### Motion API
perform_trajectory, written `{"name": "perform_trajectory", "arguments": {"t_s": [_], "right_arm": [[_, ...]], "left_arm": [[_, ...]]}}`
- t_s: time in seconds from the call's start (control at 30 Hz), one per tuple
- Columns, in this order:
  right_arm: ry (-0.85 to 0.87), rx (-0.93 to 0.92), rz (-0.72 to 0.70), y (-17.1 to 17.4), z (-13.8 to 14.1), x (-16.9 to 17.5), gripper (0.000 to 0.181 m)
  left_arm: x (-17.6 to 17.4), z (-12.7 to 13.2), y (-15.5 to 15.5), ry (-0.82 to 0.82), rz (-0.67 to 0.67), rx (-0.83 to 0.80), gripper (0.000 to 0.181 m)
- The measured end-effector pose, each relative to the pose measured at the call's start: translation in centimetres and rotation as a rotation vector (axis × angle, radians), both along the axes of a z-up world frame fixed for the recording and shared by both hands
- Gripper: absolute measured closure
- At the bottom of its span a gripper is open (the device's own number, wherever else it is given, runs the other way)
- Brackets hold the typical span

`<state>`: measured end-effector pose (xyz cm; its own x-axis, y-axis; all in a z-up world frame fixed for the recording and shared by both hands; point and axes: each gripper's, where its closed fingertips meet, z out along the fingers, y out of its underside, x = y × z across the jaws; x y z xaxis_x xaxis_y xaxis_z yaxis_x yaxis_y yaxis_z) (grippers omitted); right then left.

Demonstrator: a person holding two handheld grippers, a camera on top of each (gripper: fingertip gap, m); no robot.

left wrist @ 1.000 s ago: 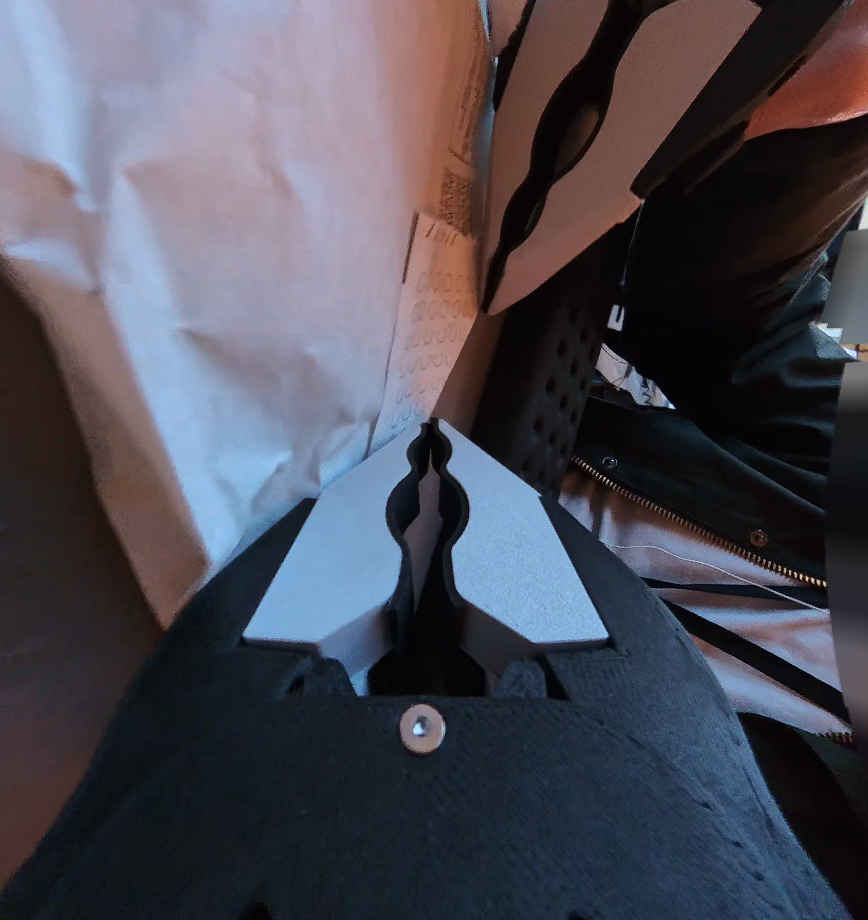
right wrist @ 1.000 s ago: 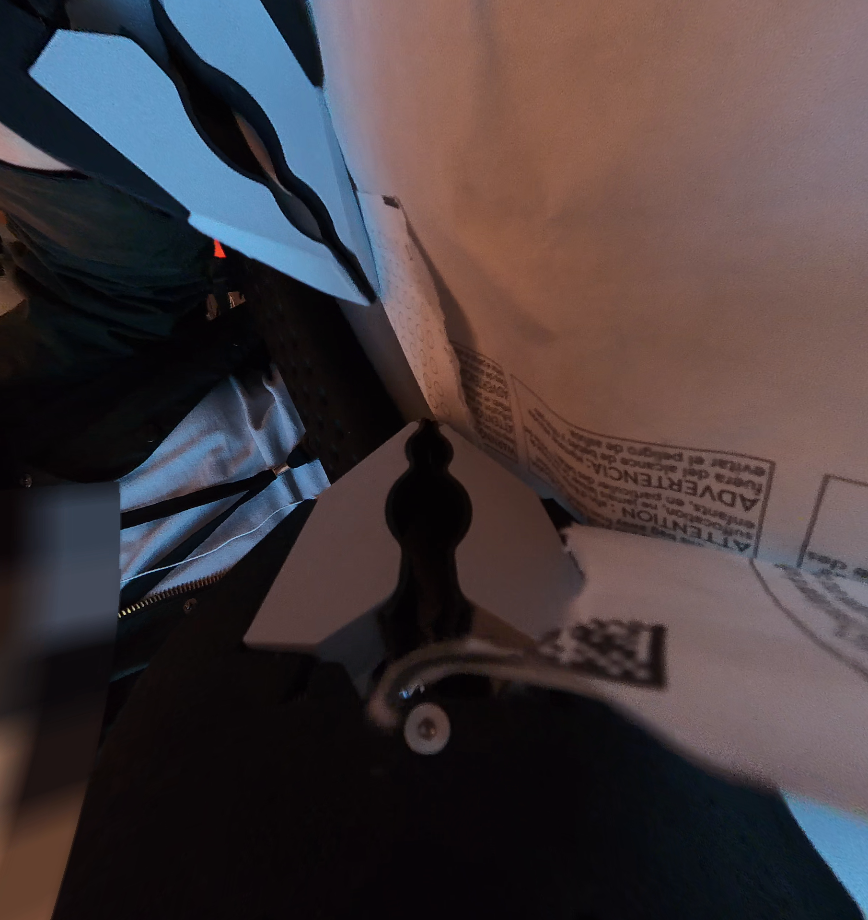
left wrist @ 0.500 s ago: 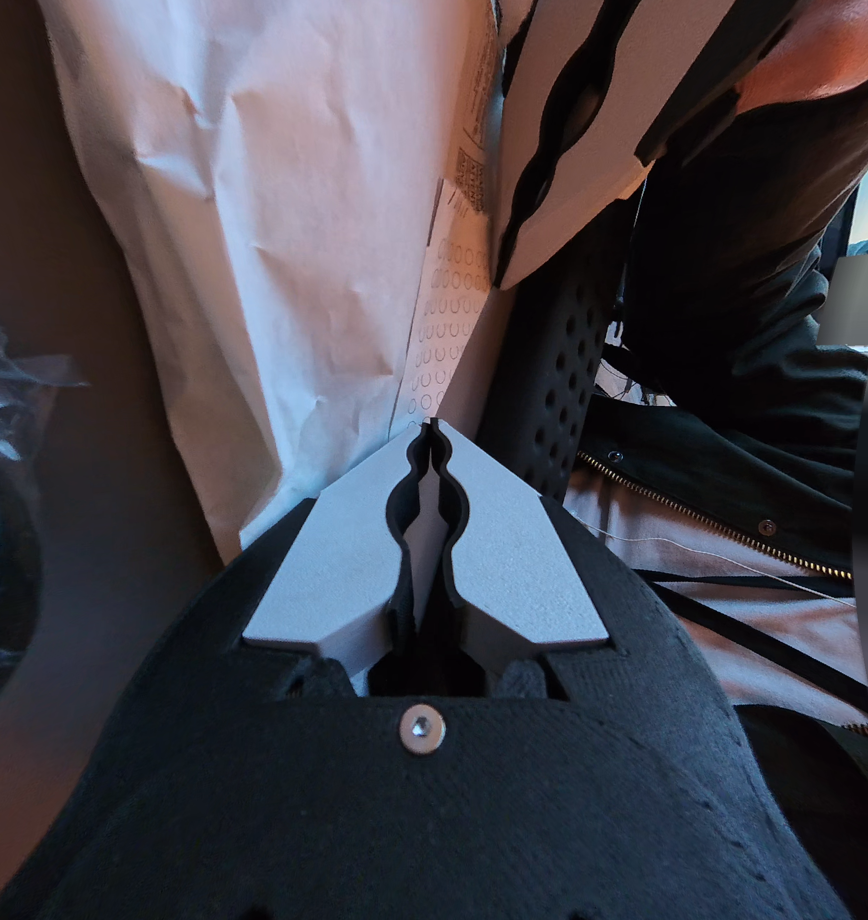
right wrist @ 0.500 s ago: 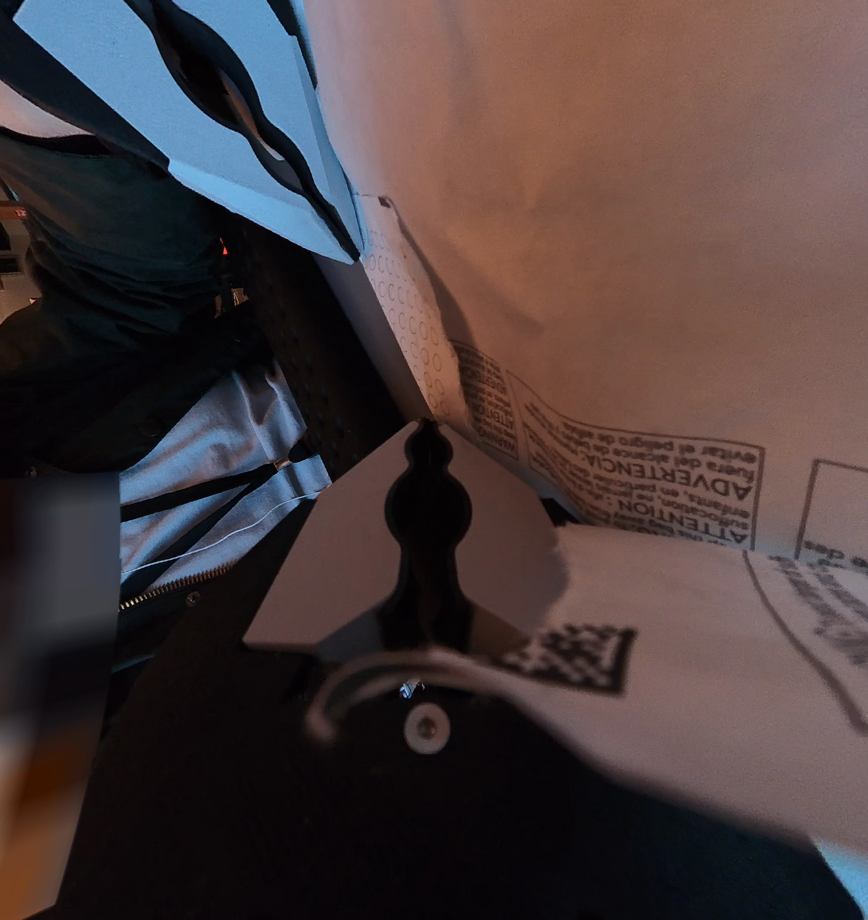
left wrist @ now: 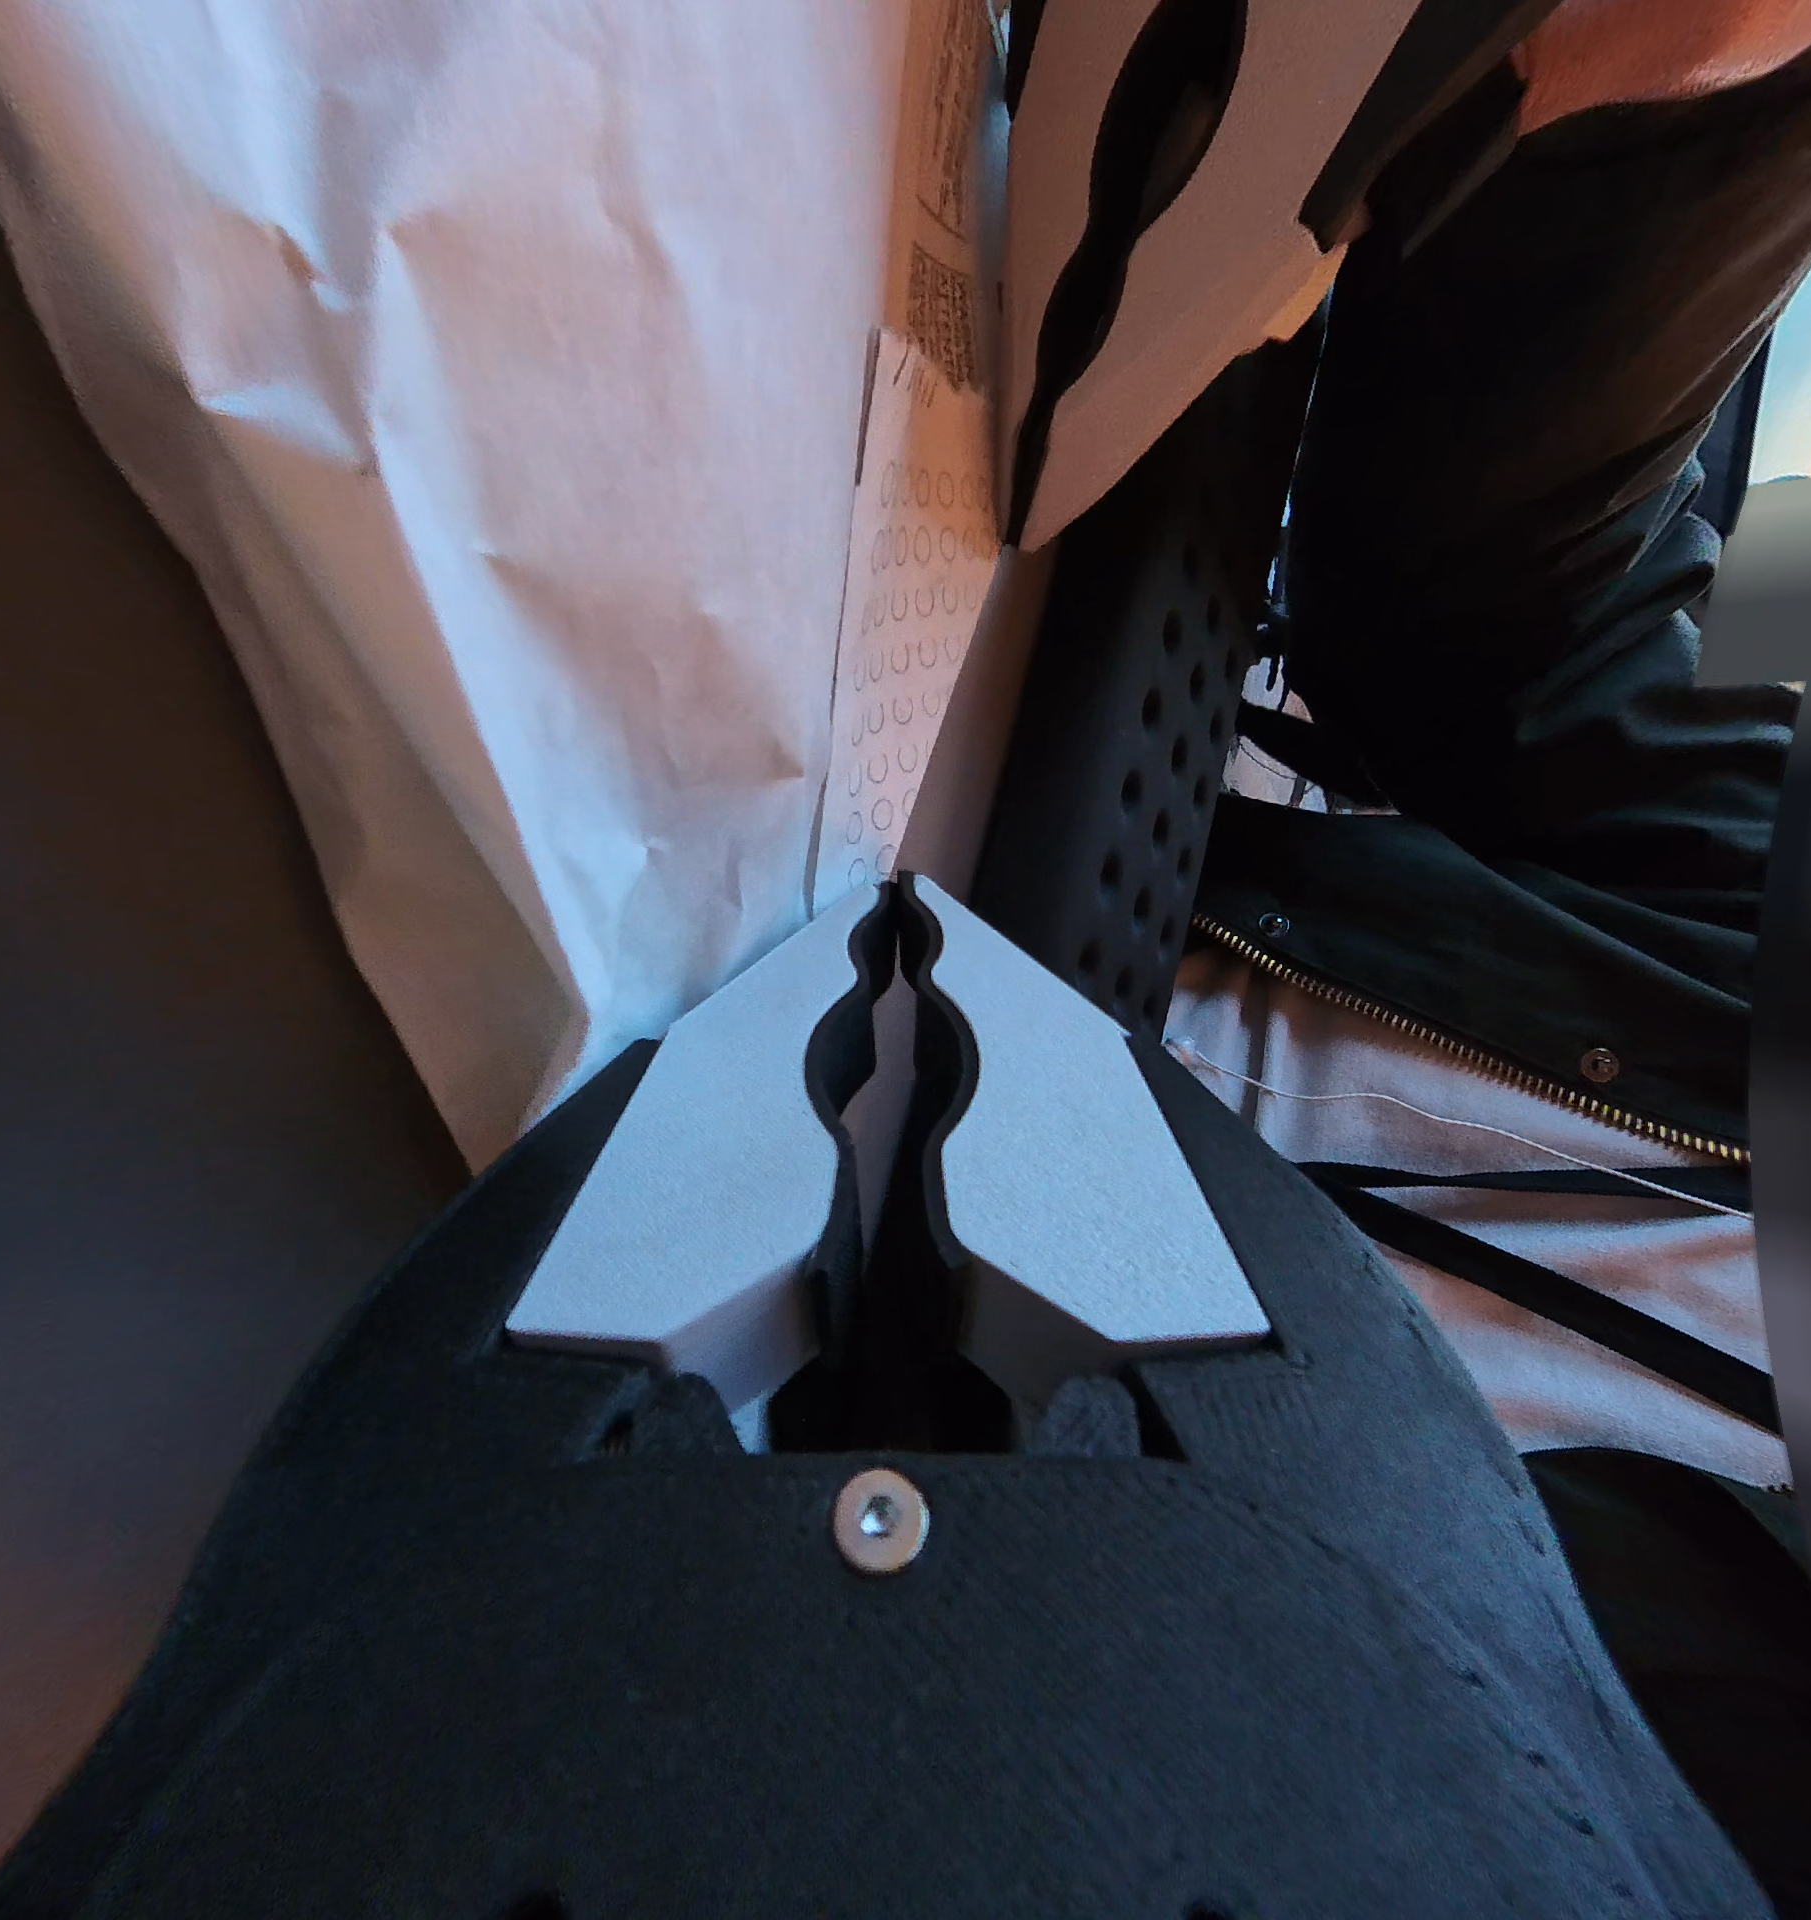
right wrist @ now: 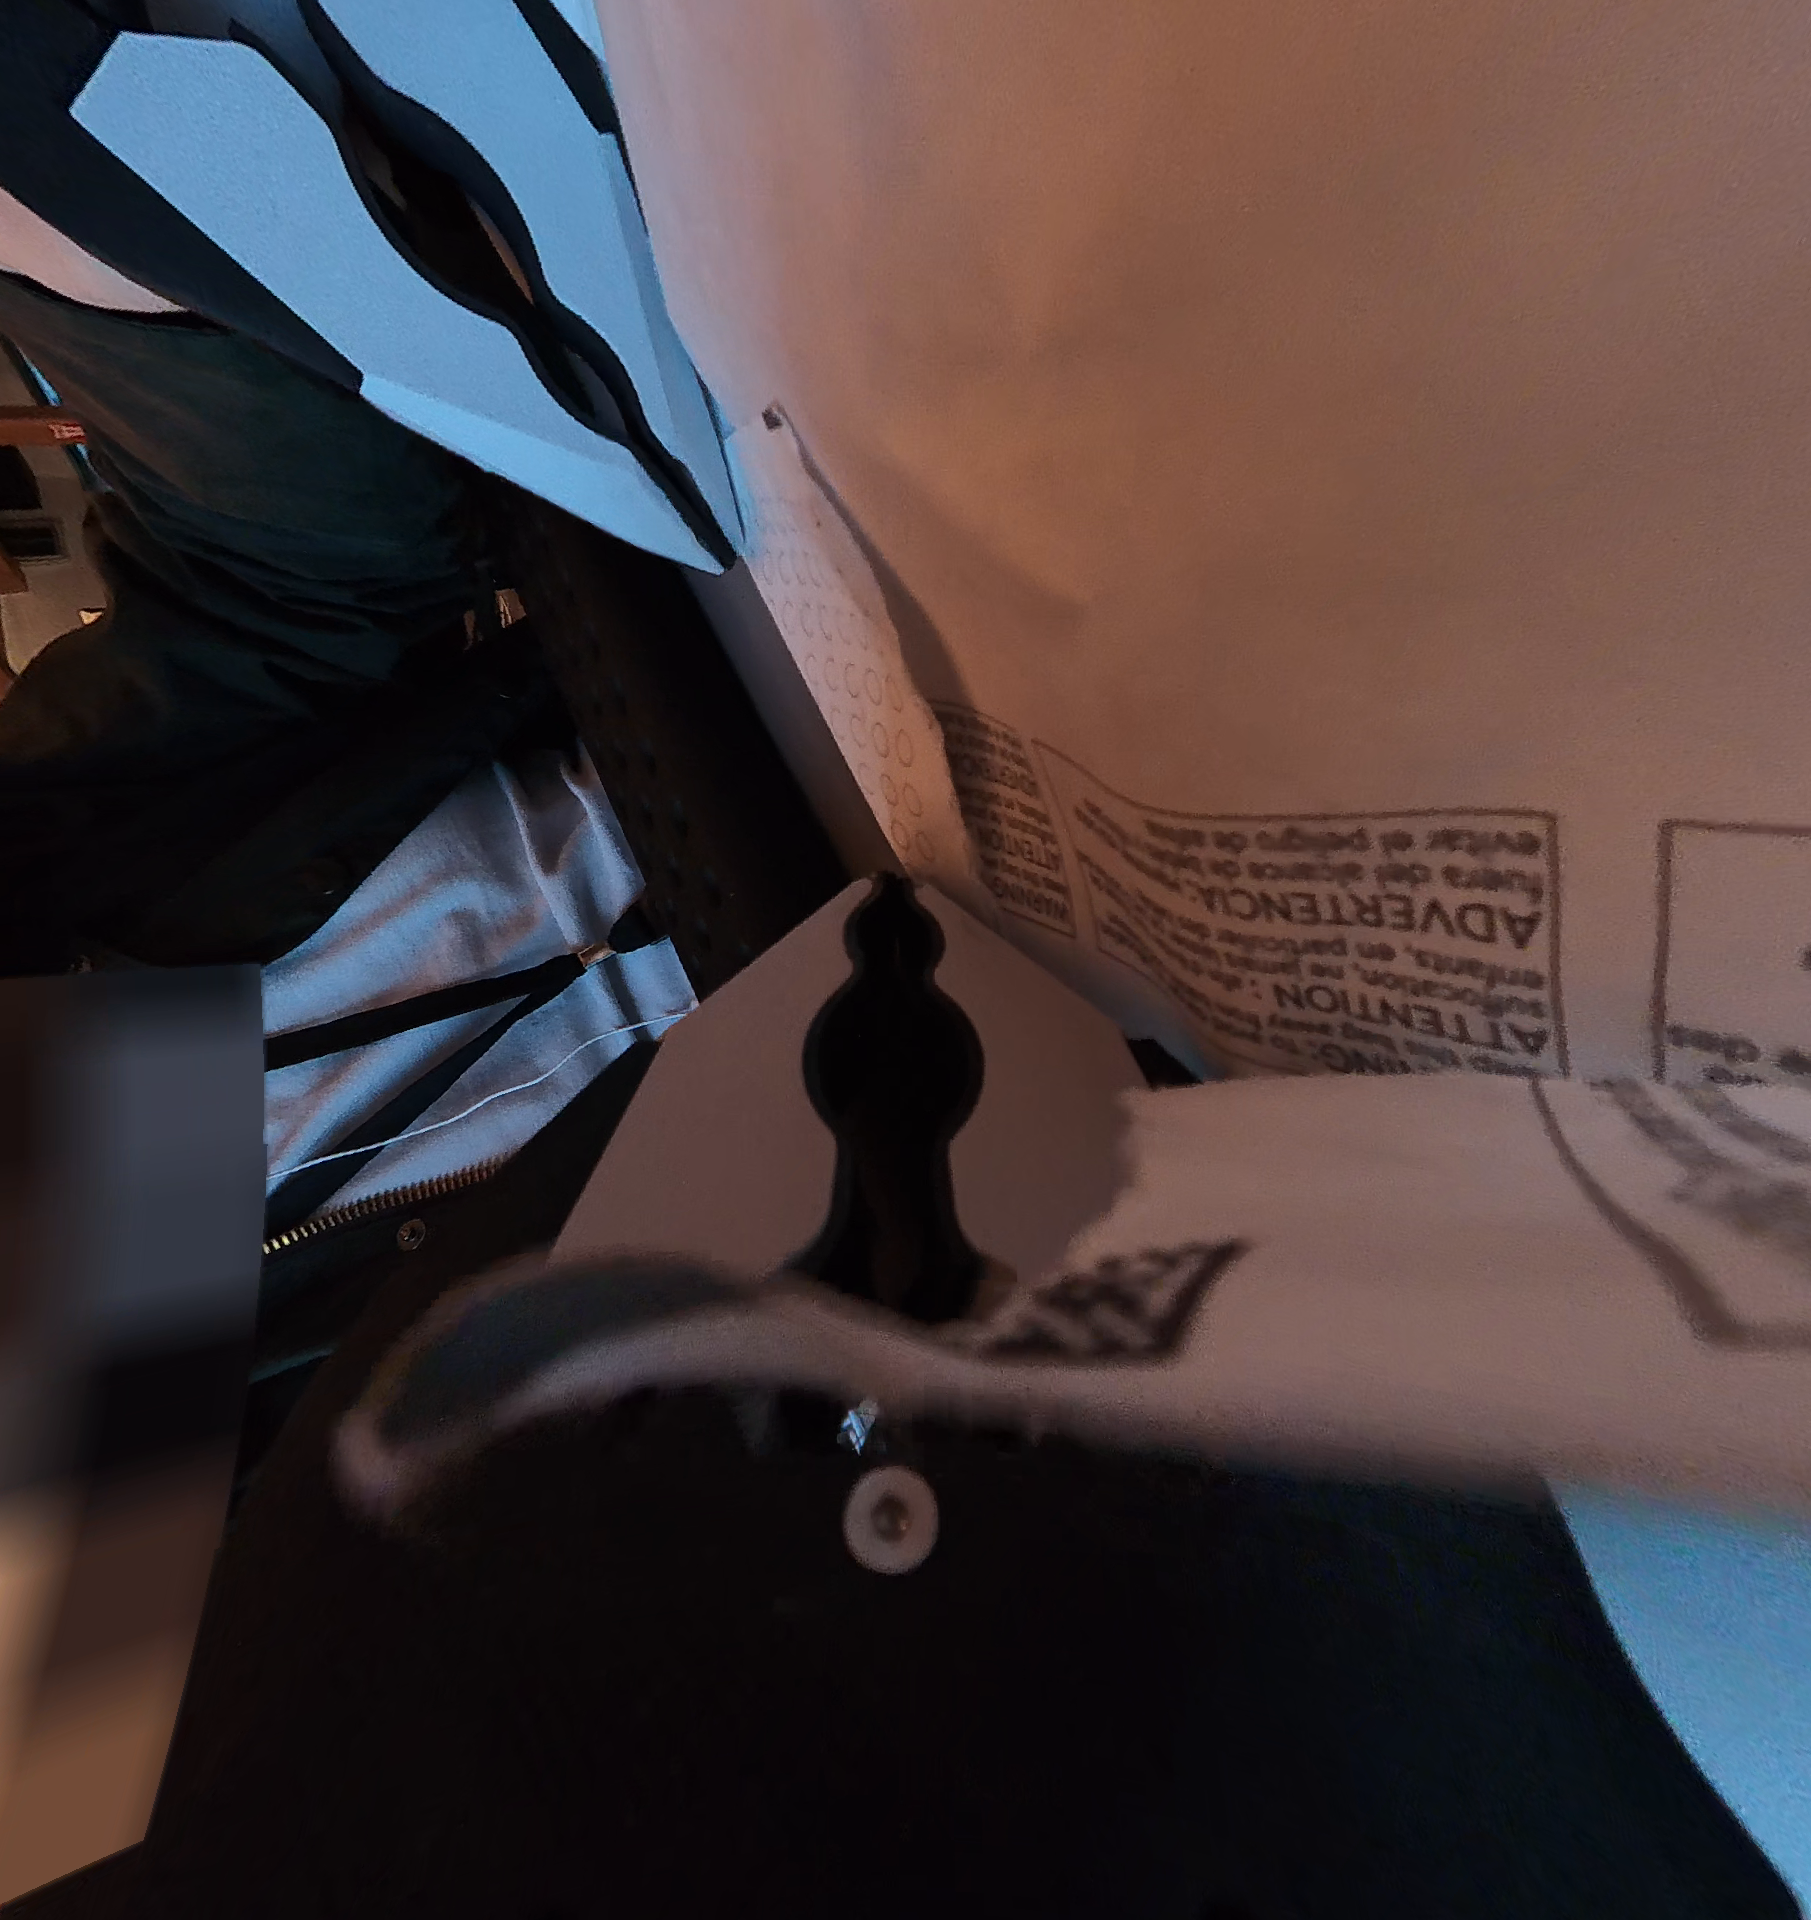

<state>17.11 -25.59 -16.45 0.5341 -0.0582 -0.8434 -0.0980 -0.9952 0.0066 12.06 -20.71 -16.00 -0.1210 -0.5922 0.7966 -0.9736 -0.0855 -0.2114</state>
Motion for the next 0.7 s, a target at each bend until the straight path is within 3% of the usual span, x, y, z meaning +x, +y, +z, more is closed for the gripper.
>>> {"name": "perform_trajectory", "arguments": {"t_s": [0.03,0.07,0.1,0.13,0.37,0.5,0.7], "right_arm": [[0.000,0.000,0.001,0.0,0.0,0.0,0.063],[0.000,-0.001,0.002,0.0,0.0,0.0,0.064],[0.000,-0.001,0.004,0.0,0.0,0.0,0.076],[-0.001,-0.001,0.005,0.0,0.0,0.0,0.179],[0.000,0.002,0.006,0.0,0.1,0.0,0.181],[0.003,0.002,0.010,0.0,0.1,-0.1,0.178],[0.014,0.002,0.016,-0.1,0.1,-0.1,0.071]], "left_arm": [[-0.1,0.0,0.0,0.001,-0.002,0.000,0.181],[-0.2,0.0,0.0,0.004,-0.004,0.000,0.181],[-0.3,0.0,0.0,0.005,-0.006,0.001,0.181],[-0.5,0.0,0.0,0.005,-0.009,0.000,0.181],[-1.1,-0.1,0.4,0.000,0.011,-0.015,0.181],[-1.4,0.0,0.7,-0.011,0.022,-0.034,0.181],[-2.4,0.0,1.0,-0.055,0.013,-0.031,0.181]]}}
